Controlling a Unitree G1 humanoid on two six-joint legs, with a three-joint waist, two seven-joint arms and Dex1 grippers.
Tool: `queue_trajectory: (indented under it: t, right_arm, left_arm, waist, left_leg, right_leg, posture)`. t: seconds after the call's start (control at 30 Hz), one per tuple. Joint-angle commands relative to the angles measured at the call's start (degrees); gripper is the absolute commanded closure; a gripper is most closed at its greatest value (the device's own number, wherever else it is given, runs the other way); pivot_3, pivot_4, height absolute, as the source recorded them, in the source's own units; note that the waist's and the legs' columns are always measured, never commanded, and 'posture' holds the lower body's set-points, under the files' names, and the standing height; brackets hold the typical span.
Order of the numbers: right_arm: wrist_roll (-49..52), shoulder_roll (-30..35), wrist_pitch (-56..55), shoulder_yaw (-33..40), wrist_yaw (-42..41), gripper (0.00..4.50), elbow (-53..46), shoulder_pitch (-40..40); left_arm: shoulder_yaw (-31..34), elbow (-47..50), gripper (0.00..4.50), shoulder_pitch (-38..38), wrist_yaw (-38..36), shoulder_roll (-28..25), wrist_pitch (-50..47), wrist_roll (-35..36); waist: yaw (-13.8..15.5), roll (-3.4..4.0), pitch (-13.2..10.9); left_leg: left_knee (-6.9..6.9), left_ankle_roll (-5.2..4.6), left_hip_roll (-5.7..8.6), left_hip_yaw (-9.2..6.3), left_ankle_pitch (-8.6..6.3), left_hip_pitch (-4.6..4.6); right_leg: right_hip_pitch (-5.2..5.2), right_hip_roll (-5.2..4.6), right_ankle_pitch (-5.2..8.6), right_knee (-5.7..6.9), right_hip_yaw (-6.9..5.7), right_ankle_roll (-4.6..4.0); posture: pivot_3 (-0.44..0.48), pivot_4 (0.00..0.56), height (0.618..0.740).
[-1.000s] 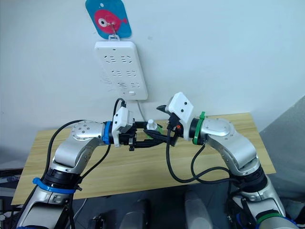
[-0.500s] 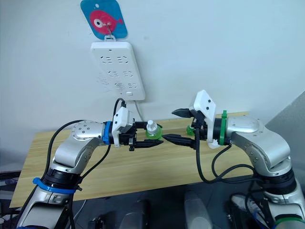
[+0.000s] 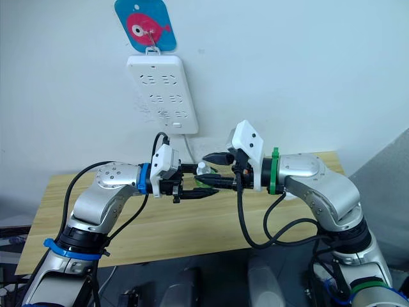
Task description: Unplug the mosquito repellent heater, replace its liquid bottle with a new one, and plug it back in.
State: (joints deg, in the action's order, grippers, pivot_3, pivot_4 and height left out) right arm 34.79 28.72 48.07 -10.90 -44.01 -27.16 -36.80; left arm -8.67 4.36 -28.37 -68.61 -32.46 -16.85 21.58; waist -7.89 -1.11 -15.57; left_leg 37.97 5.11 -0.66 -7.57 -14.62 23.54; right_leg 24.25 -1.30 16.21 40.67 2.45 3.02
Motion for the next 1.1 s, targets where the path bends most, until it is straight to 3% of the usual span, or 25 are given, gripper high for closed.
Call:
queue_trajectory:
  t: [0.03, 0.1, 0.13, 0.47, 0.67, 0.87, 1.1]
  right_arm:
    - [0.0, 0.1, -1.7, 0.0, -1.2, 3.52, -1.2, -1.0]
    - [0.3, 0.2, -1.9, 0.3, -1.6, 4.19, -1.2, -1.0]
    - [0.5, 0.2, -1.9, 0.8, -1.7, 4.28, -1.1, -1.2]
    - [1.8, 1.3, -3.2, 9.0, 0.5, 4.27, 1.0, -3.1]
    - [-14.3, 3.6, -20.5, 3.6, 3.5, 4.27, 3.6, 14.5]
    - [-25.4, -0.1, -37.7, 0.5, 7.9, 4.27, 16.4, 24.3]
    - [-32.5, -7.6, -50.5, 1.1, 15.7, 4.27, 38.5, 22.9]
  left_arm:
    - [0.2, 1.8, 2.17, 0.3, -0.5, -0.6, 1.0, 0.2]
    - [0.2, 1.5, 2.17, 0.4, -0.6, -0.6, 1.1, -0.1]
    - [0.2, 1.3, 2.17, 0.4, -0.7, -0.7, 1.3, -0.3]
    - [0.3, -2.7, 2.17, 3.1, -1.7, -3.7, 3.4, -3.7]
    - [0.6, -0.9, 2.17, 6.3, -2.3, -6.2, 3.5, -3.9]
    - [0.7, 1.8, 2.17, 8.2, -2.5, -7.3, 2.1, -3.4]
    - [0.7, 4.2, 2.17, 9.3, -2.9, -9.0, 0.5, -2.7]
  waist:
    - [0.0, 0.0, 0.0]
    - [0.0, 0.0, 0.0]
    - [0.0, 0.0, 0.0]
    - [0.0, 0.0, 0.0]
    - [0.5, -0.12, 0.1]
    - [0.5, -0.12, 0.1]
    - [0.5, -0.11, 0.1]
  left_leg:
    - [0.0, 0.0, 0.0, 0.0, 0.0, 0.0]
    - [0.0, 0.0, 0.0, 0.0, 0.0, 0.0]
    - [0.0, 0.0, 0.0, -0.01, 0.0, 0.0]
    - [-0.01, -0.01, 0.0, -0.01, 0.0, -0.01]
    - [-0.09, -0.03, 0.02, -0.03, -0.02, 0.01]
    - [-0.03, -0.04, -0.01, 0.09, -0.02, -0.12]
    - [-0.08, -0.04, -0.06, 0.18, -0.02, -0.29]
  right_leg:
    - [0.0, 0.0, 0.0, 0.0, 0.0, 0.0]
    - [0.0, 0.0, 0.0, 0.0, 0.0, 0.0]
    - [0.0, 0.0, 0.0, 0.0, 0.0, 0.0]
    - [0.0, 0.0, 0.0, 0.0, -0.01, 0.0]
    - [-0.04, -0.01, 0.0, -0.13, -0.04, 0.0]
    - [-0.07, 0.01, 0.01, 0.02, 0.09, 0.01]
    - [-0.15, 0.07, 0.04, 0.11, 0.19, -0.04]
  posture:
    - [-0.161, 0.19, 0.725]
    - [-0.162, 0.19, 0.725]
    - [-0.163, 0.191, 0.725]
    - [-0.161, 0.197, 0.725]
    - [-0.145, 0.214, 0.725]
    - [-0.132, 0.233, 0.725]
    - [-0.112, 0.261, 0.725]
